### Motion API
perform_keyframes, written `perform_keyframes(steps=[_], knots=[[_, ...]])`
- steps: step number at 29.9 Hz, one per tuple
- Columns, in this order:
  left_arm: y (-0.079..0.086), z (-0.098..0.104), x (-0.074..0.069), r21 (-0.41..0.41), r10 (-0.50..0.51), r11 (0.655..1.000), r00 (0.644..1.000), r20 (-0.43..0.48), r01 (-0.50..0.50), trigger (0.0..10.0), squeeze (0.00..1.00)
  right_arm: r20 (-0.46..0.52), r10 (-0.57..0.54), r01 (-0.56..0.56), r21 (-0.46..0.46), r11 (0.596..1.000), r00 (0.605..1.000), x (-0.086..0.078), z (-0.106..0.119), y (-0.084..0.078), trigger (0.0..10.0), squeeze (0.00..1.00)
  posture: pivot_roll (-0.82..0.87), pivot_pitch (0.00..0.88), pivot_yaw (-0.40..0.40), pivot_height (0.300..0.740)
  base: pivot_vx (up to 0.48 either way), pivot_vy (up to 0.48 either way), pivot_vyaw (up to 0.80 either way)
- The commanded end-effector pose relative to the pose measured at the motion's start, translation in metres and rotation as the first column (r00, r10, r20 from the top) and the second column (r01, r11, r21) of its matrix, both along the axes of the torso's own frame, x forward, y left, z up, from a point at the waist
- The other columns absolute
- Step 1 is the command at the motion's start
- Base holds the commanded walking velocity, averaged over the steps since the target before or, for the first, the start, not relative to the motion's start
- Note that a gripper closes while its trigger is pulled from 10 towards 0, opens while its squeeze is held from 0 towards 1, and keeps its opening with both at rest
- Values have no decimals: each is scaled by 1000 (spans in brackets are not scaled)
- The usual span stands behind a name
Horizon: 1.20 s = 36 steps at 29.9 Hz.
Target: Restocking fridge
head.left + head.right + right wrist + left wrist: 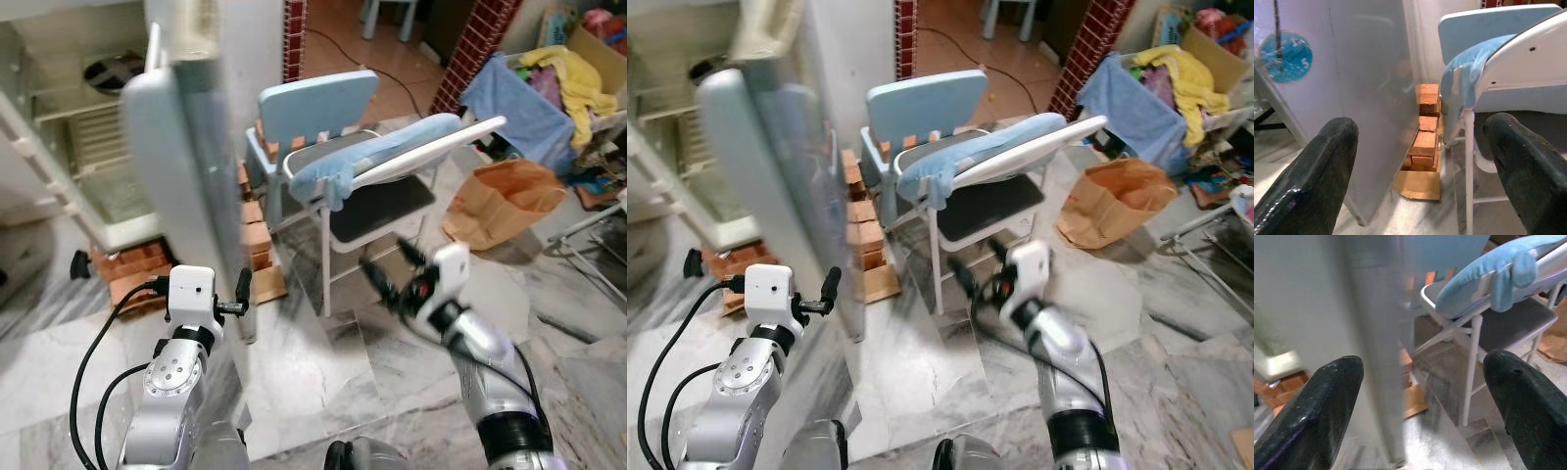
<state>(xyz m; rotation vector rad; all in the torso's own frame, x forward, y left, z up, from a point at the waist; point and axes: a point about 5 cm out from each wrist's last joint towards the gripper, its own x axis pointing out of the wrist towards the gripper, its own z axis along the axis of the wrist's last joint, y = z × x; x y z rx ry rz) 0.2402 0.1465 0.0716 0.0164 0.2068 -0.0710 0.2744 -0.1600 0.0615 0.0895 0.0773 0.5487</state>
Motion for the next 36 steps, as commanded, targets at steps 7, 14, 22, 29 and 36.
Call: perform_keyframes(steps=[7, 14, 22, 29, 36], knots=[[7, -9, 8, 48, 4, 999, 1000, -18, -3, 10000, 0, 63, -131, 134, -53, 990, 989, -7, 2, 24, 10000, 0, 86, 0, -33, 740, 0, 43, 0], [-1, -9, 17, 125, -78, 989, 997, -2, 78, 10000, 0, 5, -212, 211, -86, 974, 977, -2, 4, 6, 10000, 0, 74, 0, -29, 740, -103, 445, 0], [2, -15, 18, 148, -129, 980, 991, -37, 133, 10000, 0, 7, -147, 144, -245, 959, 989, -7, 3, -7, 10000, 0, 33, 0, -8, 740, -30, 440, 0], [0, -14, 21, 148, -138, 979, 990, -6, 138, 10000, 0, -31, -281, 270, -189, 944, 959, -20, -6, -6, 10000, 0, 41, 0, -17, 740, 0, 439, 0], [-12, -12, 28, 120, -221, 969, 975, 25, 217, 10000, 0, -48, -459, 446, -168, 879, 887, -19, -13, -4, 10000, 0, 19, 0, -15, 740, 0, 460, 0]])
